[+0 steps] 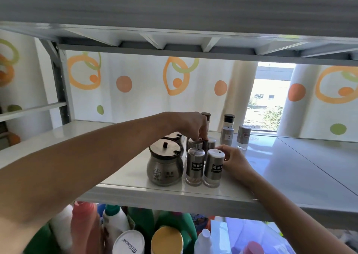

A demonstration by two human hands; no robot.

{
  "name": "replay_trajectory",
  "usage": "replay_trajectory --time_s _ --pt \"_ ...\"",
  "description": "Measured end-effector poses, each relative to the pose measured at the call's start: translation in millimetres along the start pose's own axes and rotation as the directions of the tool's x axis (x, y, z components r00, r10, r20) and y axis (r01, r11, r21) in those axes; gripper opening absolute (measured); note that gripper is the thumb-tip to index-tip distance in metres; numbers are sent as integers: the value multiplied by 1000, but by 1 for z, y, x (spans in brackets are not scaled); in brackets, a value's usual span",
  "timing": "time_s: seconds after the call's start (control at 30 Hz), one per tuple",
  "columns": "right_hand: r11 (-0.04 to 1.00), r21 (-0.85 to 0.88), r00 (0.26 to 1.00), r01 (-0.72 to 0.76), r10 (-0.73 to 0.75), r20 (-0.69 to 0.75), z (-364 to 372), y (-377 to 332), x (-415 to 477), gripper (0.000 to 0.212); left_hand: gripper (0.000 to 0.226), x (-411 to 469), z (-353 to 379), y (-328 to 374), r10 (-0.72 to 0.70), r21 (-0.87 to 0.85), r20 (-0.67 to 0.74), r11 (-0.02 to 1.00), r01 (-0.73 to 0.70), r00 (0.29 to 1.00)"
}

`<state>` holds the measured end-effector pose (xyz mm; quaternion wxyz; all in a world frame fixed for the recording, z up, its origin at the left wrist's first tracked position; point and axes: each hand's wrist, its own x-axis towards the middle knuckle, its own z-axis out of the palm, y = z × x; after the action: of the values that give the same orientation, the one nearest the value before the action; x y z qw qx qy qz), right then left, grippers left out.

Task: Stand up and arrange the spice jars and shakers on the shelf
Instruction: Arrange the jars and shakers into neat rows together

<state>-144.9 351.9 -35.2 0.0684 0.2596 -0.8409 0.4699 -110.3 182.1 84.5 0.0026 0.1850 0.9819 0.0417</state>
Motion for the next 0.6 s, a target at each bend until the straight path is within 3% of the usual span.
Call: replay_trajectory --time_s 0.6 --pt "998 35 998 45 -46 34 -5 5 -6 35 34 -8 -4 9 35 -66 -12 997 -36 999"
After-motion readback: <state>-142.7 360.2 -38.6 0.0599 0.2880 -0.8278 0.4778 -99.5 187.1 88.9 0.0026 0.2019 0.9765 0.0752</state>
